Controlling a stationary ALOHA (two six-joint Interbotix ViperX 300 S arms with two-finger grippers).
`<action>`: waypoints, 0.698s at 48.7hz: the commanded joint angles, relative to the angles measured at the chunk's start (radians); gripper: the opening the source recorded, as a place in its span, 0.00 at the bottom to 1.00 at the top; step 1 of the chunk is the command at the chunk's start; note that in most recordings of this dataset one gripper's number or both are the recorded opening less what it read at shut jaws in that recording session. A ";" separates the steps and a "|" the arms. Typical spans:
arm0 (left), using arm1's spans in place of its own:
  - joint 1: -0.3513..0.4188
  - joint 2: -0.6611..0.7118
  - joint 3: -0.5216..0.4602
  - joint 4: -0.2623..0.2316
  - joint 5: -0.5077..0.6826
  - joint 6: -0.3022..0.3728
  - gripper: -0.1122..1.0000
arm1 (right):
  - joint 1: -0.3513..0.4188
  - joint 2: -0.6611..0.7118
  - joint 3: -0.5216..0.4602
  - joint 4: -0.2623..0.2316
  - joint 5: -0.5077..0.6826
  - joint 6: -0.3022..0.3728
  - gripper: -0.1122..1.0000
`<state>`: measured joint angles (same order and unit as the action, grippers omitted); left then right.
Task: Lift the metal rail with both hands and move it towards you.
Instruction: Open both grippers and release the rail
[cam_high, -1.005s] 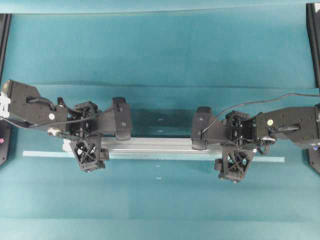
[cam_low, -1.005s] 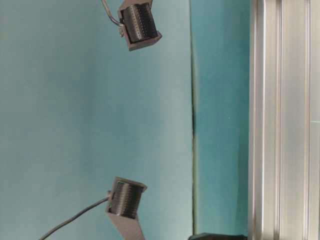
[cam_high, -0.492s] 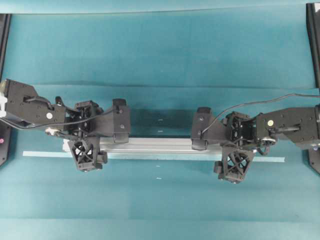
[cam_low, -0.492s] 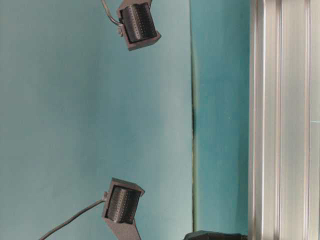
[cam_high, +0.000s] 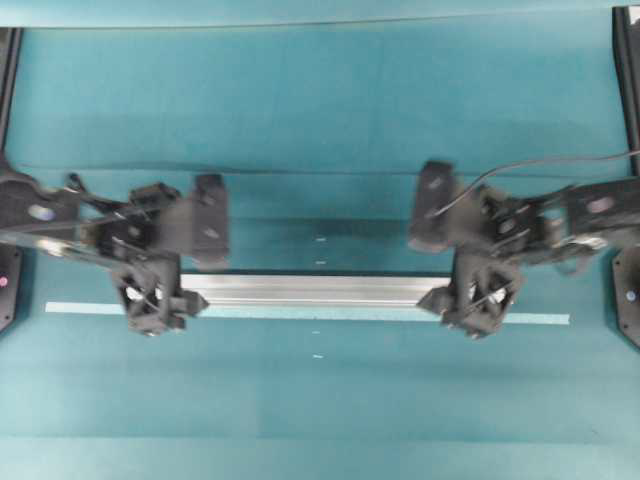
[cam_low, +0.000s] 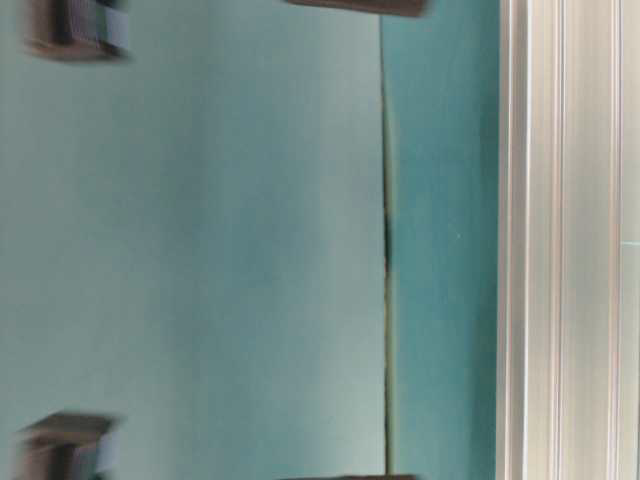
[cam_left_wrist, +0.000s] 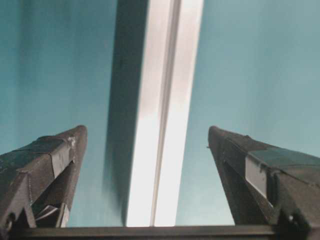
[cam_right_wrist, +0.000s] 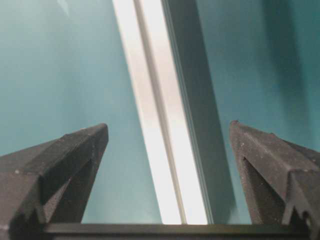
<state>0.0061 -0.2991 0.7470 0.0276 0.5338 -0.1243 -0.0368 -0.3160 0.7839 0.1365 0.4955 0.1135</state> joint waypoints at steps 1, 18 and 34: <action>0.005 -0.077 -0.005 0.000 -0.005 0.000 0.97 | -0.006 -0.054 0.008 -0.003 -0.015 -0.003 0.99; 0.008 -0.229 0.049 0.000 -0.008 0.003 0.97 | -0.006 -0.222 0.051 -0.003 -0.046 -0.003 0.99; 0.014 -0.376 0.103 0.000 -0.146 0.046 0.97 | -0.006 -0.328 0.094 -0.003 -0.117 -0.005 0.99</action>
<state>0.0138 -0.6427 0.8529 0.0276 0.4280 -0.0798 -0.0430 -0.6289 0.8790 0.1350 0.4050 0.1104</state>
